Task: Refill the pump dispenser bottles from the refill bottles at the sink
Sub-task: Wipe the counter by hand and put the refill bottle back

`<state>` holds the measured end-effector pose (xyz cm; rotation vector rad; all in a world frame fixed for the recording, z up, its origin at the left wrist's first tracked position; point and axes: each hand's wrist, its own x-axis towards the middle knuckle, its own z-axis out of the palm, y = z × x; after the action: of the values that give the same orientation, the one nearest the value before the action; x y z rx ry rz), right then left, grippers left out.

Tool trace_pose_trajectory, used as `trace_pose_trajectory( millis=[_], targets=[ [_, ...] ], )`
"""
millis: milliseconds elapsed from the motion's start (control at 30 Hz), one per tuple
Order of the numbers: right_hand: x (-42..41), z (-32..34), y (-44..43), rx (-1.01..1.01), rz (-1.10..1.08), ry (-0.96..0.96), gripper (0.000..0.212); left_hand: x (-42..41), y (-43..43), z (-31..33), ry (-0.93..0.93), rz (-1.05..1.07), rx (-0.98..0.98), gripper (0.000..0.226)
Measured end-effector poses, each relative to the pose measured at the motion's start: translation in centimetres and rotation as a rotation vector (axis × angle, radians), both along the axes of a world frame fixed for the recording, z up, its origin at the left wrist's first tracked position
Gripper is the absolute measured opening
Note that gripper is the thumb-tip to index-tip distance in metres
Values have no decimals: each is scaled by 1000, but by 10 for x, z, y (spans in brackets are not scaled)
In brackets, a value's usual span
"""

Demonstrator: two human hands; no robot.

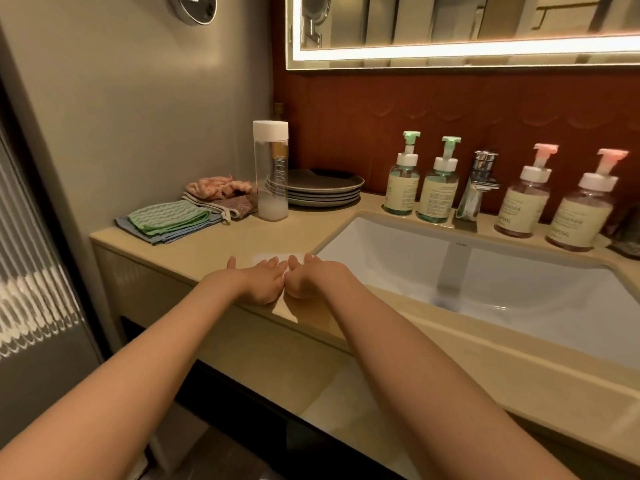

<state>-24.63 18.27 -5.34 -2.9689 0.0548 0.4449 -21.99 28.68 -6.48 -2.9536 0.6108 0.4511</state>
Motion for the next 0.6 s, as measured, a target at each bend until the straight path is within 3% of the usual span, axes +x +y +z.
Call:
trace_pose_trajectory(
  millis=[200, 600],
  targets=[
    [-38, -11, -18, 5, 10, -79, 61, -37, -10, -4, -20, -94, -3, 51],
    [-119, -16, -88, -1, -186, -98, 57, -96, -82, -5, -31, -353, -14, 50]
  ],
)
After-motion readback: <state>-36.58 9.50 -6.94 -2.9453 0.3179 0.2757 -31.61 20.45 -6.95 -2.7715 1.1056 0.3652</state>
